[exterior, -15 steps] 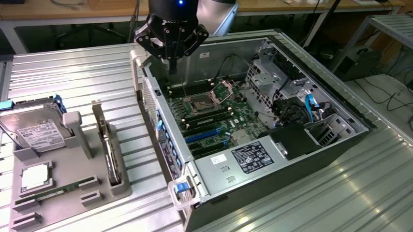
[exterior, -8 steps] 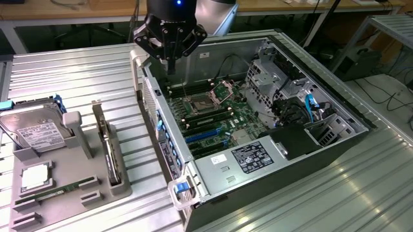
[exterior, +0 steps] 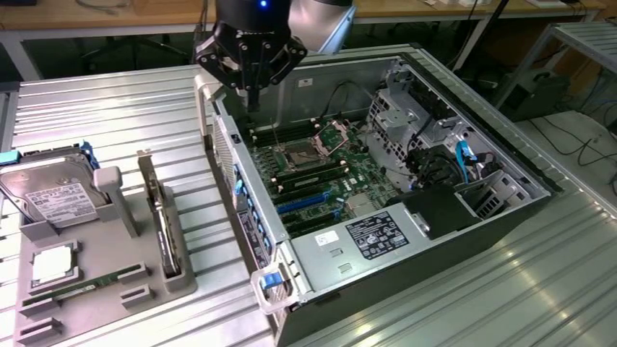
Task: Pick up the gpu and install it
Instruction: 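Reach for the gpu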
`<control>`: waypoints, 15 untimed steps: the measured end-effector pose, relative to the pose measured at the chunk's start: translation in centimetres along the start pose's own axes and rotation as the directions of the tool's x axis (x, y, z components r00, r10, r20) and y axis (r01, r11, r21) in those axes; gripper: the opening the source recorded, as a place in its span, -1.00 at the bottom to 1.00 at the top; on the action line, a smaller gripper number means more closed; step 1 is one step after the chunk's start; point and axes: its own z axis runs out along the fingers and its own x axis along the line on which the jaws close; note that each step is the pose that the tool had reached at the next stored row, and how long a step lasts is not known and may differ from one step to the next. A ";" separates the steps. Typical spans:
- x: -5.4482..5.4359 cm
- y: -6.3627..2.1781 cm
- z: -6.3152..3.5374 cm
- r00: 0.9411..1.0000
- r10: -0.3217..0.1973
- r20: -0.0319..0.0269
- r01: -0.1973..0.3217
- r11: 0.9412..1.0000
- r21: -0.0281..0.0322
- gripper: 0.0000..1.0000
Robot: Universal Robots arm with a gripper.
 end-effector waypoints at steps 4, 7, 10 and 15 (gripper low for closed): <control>0.2 -0.01 0.00 1.000 0.000 0.000 0.000 1.000 0.000 -0.79; 0.3 -0.02 0.00 1.000 0.000 0.000 0.000 1.000 0.000 -0.79; 0.4 -0.03 0.00 1.000 0.000 0.000 0.000 1.000 0.000 -0.79; 0.6 -0.05 -0.01 1.000 0.000 0.000 0.000 1.000 0.000 -0.79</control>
